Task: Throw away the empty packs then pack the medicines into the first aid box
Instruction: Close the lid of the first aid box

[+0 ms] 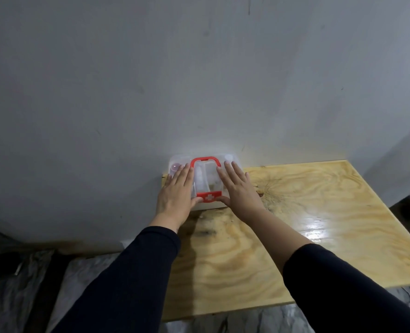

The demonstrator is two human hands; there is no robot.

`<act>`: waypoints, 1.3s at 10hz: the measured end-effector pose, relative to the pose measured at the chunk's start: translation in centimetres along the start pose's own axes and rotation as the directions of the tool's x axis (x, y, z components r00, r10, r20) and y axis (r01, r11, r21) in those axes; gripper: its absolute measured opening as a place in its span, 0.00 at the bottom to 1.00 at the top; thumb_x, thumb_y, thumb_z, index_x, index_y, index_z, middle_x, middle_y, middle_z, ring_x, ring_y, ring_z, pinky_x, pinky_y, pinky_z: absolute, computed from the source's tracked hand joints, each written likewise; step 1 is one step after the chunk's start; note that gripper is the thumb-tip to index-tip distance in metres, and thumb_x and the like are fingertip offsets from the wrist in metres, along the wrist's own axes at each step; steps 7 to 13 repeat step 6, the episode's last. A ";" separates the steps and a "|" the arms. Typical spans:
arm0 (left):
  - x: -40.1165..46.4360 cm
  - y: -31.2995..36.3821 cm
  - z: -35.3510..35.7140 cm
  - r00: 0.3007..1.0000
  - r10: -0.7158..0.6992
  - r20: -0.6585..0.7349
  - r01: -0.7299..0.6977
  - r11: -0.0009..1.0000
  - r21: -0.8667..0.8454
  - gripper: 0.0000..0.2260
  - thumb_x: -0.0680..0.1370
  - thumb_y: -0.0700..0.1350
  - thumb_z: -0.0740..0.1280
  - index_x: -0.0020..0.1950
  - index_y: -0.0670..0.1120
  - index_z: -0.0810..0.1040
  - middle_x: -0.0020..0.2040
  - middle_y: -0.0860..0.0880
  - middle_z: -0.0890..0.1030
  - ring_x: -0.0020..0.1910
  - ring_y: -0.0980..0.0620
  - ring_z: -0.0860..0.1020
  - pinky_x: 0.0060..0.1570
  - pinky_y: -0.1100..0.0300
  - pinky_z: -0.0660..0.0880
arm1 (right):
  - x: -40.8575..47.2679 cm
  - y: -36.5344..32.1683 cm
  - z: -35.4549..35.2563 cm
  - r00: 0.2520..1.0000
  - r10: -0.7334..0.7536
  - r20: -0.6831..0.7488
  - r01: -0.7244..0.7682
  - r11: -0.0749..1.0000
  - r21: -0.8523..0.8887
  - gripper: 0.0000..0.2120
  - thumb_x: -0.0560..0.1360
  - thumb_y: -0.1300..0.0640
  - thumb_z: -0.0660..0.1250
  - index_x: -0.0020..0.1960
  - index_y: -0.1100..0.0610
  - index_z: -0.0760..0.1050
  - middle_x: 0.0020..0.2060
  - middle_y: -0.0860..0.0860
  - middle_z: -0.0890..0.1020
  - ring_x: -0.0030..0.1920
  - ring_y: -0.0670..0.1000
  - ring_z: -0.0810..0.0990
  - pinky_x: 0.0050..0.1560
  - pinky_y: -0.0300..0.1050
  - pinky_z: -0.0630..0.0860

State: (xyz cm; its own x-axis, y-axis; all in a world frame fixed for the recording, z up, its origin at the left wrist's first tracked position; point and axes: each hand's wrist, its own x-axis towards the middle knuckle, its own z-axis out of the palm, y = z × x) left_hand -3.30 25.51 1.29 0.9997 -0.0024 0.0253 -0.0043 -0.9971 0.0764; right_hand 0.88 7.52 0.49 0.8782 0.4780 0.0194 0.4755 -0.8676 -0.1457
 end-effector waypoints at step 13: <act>-0.6 -3.0 -0.3 0.985 0.000 -0.173 -0.037 0.976 -0.212 0.35 0.81 0.61 0.52 0.80 0.44 0.45 0.79 0.50 0.43 0.79 0.51 0.46 0.76 0.58 0.41 | 1.2 -0.1 -6.2 0.995 -0.009 0.100 -0.001 0.995 0.102 0.37 0.76 0.42 0.62 0.78 0.51 0.48 0.78 0.51 0.50 0.79 0.51 0.45 0.78 0.57 0.46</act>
